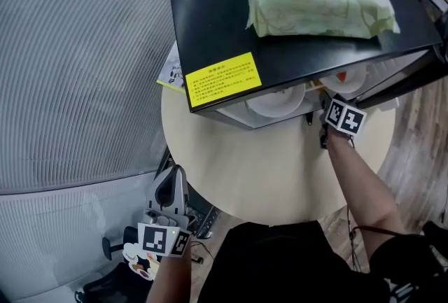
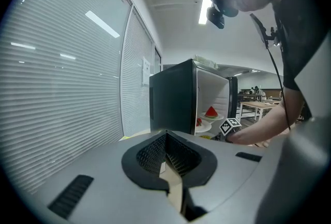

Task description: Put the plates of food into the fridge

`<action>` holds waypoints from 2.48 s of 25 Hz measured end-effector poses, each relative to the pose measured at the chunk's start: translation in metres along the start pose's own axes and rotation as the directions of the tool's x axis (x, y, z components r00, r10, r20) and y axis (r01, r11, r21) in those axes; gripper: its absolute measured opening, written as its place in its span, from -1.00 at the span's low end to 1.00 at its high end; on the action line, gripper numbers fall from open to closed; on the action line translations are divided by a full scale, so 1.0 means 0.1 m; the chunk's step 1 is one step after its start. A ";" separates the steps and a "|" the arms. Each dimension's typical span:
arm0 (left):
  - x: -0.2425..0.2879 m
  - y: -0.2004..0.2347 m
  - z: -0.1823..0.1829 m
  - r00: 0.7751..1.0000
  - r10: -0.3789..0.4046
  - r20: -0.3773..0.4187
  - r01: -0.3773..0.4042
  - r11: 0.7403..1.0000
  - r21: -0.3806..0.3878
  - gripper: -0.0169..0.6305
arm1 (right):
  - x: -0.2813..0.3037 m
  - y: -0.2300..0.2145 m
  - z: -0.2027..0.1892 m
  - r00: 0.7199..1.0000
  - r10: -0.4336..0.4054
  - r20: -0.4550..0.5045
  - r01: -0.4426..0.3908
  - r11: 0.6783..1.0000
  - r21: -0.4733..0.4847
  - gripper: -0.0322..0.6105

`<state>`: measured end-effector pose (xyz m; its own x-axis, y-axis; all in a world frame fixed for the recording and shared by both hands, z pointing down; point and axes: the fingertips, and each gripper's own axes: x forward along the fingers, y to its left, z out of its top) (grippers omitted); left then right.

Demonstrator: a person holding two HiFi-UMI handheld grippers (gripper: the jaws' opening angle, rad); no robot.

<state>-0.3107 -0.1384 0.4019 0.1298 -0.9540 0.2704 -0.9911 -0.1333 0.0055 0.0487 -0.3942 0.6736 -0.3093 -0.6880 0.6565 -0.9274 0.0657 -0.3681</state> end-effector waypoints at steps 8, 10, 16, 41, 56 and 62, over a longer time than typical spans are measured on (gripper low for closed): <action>-0.19 0.00 0.09 0.999 0.016 0.027 -0.017 1.000 0.017 -0.93 | -0.15 -0.10 0.00 1.000 -0.012 0.028 0.014 0.997 -0.075 -0.36; -0.21 -0.04 0.12 0.999 0.004 0.043 -0.005 1.000 0.024 -0.93 | -0.22 -0.09 0.01 0.999 -0.002 0.048 0.006 0.996 -0.088 -0.36; -0.29 -0.10 0.22 0.996 -0.028 0.080 0.024 0.999 0.049 -0.93 | -0.54 0.01 -0.02 0.992 0.031 0.120 -0.010 0.985 -0.170 -0.36; -0.12 -0.70 0.53 0.937 -0.256 0.238 0.242 0.966 0.088 -0.93 | -2.98 0.93 0.41 0.845 0.314 0.432 -0.048 0.850 -0.524 -0.36; -0.13 -0.83 0.37 0.925 -0.330 0.190 0.310 0.942 0.126 -0.93 | -3.63 1.03 0.15 0.793 0.416 0.446 -0.153 0.843 -0.516 -0.66; -0.12 -0.88 0.44 0.923 -0.325 0.206 0.296 0.942 0.157 -0.93 | -3.54 1.02 0.13 0.797 0.430 0.425 -0.173 0.836 -0.521 -0.88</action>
<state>-0.2241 -0.1275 0.3559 0.4480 -0.8926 0.0499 -0.8903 -0.4505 -0.0660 0.0660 -0.1535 0.3954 -0.5558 -0.8269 0.0854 -0.8311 0.5505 -0.0787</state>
